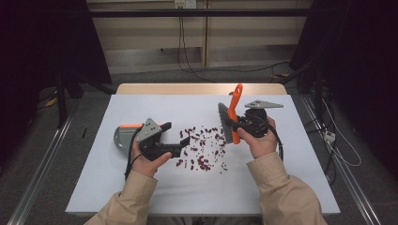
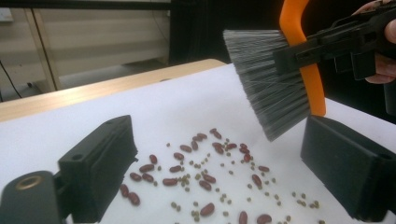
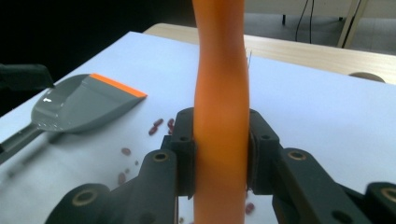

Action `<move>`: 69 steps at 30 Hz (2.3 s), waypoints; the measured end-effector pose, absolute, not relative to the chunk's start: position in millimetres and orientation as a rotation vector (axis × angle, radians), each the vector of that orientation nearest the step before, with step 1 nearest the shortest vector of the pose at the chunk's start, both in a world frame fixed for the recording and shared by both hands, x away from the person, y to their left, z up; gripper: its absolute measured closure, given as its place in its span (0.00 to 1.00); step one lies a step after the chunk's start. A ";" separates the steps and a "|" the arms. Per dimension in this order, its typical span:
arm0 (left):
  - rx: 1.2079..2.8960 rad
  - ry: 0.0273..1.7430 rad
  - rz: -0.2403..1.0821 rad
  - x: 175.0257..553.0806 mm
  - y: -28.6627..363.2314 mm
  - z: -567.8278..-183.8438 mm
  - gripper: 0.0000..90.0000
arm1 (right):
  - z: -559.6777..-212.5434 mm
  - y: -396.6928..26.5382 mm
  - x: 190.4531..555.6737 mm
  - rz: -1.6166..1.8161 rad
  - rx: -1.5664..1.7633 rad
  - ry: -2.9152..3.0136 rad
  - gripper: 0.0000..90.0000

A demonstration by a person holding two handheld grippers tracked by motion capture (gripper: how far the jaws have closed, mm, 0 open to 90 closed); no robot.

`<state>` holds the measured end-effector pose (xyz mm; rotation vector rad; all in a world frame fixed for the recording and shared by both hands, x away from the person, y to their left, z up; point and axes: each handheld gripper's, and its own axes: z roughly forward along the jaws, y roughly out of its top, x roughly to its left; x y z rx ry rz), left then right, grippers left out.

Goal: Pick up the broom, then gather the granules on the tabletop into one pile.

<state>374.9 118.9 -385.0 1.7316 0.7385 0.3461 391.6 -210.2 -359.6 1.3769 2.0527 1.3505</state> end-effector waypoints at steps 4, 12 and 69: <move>1.732 0.736 0.336 373.6 130.3 -384.7 0.08 | -361.7 -219.4 391.0 1.319 1.394 2.069 0.77; 1.745 0.728 0.350 367.1 157.4 -386.8 0.07 | -363.2 -235.2 390.6 1.249 1.429 2.087 0.77; 1.716 0.809 0.361 368.8 205.8 -405.1 0.06 | -417.4 -243.4 417.4 0.994 1.474 2.186 0.73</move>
